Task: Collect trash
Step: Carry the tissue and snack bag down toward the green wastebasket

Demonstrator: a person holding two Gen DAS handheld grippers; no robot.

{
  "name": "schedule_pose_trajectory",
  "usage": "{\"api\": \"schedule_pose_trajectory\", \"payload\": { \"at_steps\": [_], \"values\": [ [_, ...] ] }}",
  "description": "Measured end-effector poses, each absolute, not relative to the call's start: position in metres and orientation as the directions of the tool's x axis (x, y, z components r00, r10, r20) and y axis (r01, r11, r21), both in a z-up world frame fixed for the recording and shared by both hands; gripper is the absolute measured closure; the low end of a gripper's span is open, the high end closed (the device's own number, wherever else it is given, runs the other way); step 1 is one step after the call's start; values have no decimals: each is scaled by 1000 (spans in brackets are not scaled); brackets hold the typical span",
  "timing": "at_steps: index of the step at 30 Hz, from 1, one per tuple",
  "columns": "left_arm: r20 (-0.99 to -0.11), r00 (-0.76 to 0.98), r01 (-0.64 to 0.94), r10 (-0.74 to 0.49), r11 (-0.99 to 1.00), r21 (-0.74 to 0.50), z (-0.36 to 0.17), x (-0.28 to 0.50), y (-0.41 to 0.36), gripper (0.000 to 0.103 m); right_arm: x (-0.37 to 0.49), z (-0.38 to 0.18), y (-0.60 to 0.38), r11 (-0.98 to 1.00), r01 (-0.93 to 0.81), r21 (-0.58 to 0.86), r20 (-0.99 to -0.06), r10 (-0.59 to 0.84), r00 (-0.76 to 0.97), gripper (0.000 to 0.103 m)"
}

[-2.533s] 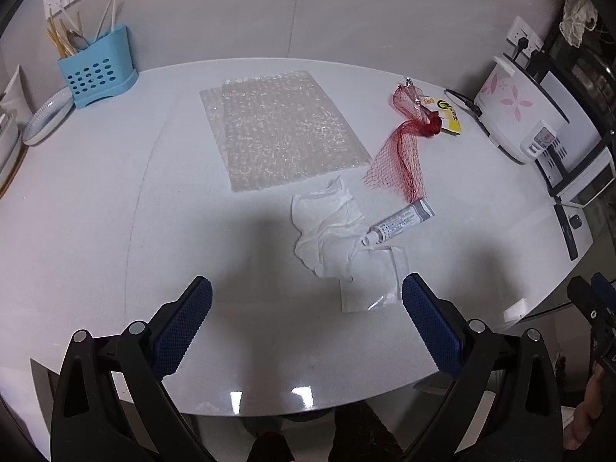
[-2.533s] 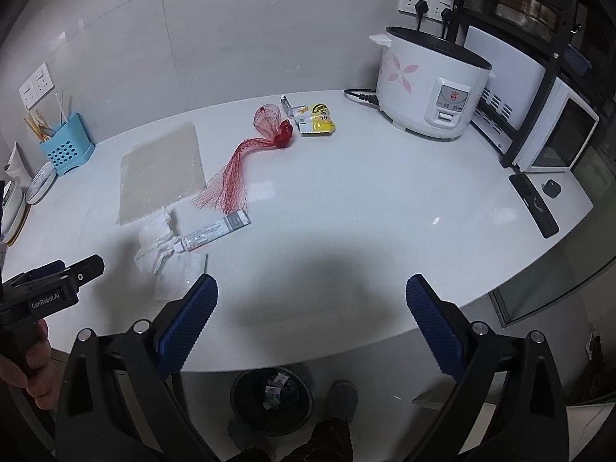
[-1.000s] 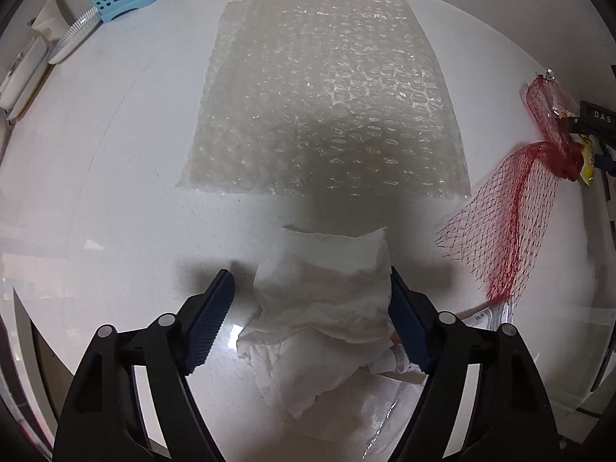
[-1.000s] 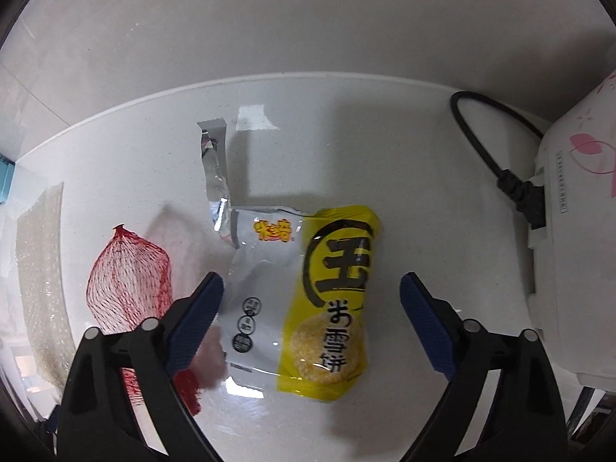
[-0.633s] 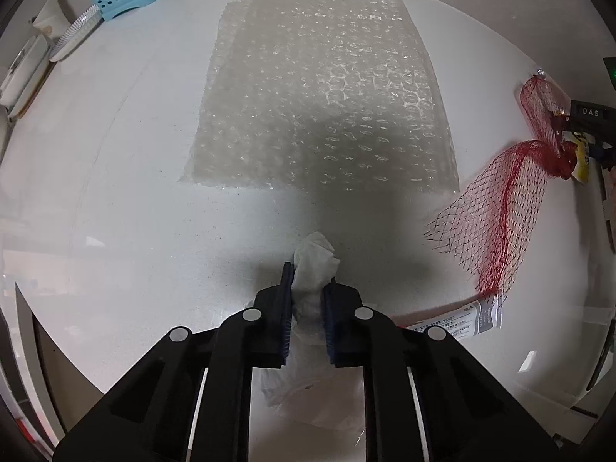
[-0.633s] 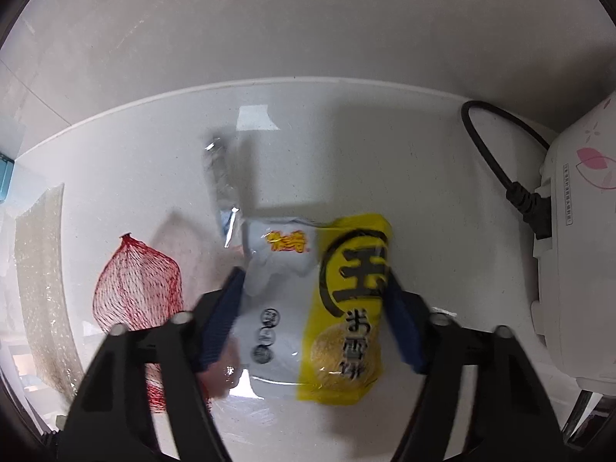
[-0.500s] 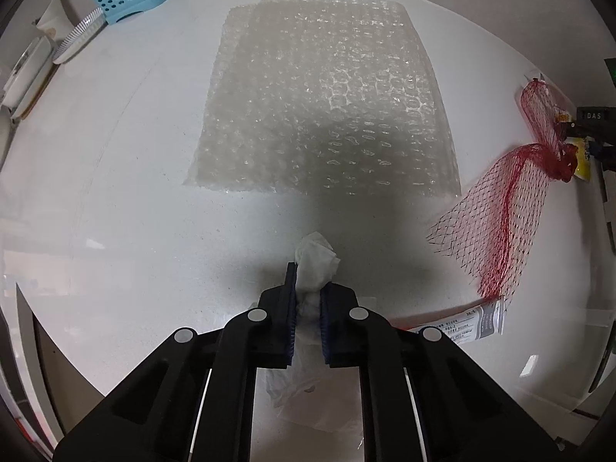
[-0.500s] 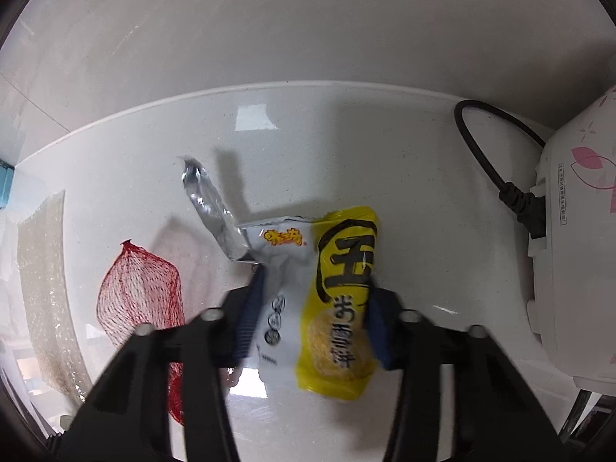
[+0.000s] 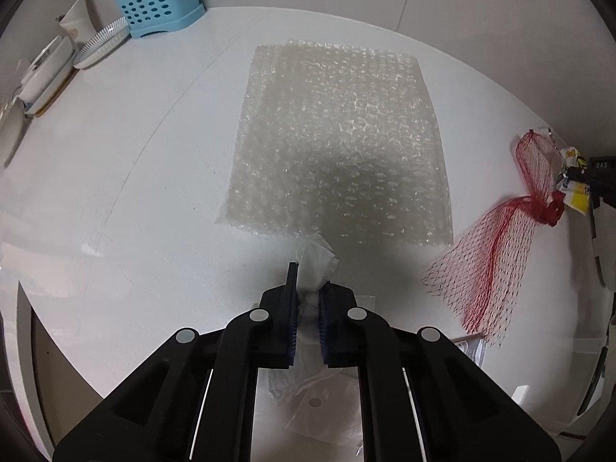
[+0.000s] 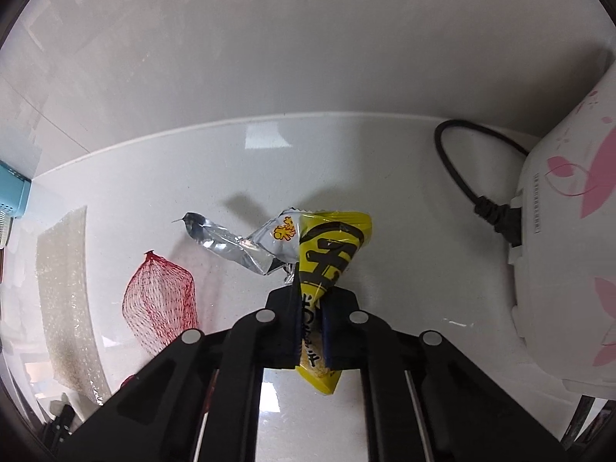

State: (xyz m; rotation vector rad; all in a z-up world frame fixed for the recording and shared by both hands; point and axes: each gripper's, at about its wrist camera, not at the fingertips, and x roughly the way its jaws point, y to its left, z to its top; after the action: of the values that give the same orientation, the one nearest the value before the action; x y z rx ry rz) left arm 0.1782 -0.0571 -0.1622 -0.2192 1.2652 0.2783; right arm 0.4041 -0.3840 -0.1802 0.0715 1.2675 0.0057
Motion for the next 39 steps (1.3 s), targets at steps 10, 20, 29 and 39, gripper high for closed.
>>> {"api": "schedule_pose_trajectory", "payload": {
  "at_steps": [10, 20, 29, 39],
  "values": [
    [-927, 372, -281, 58, 958, -53, -126, 168, -55, 95, 357, -130, -386, 999, 40, 36, -908, 16, 419, 97],
    [-898, 439, -113, -18, 991, -75, -94, 142, -46, 95, 253, -66, -386, 985, 164, 59, -855, -35, 517, 97],
    [-876, 476, 14, -78, 997, -81, -69, 88, -18, 95, 142, -37, -346, 968, 234, 92, -838, -51, 544, 97],
    [-864, 491, 84, -114, 993, -83, -64, 13, 24, 95, 25, -44, -265, 971, 230, 72, -825, -72, 561, 97]
  ]
}}
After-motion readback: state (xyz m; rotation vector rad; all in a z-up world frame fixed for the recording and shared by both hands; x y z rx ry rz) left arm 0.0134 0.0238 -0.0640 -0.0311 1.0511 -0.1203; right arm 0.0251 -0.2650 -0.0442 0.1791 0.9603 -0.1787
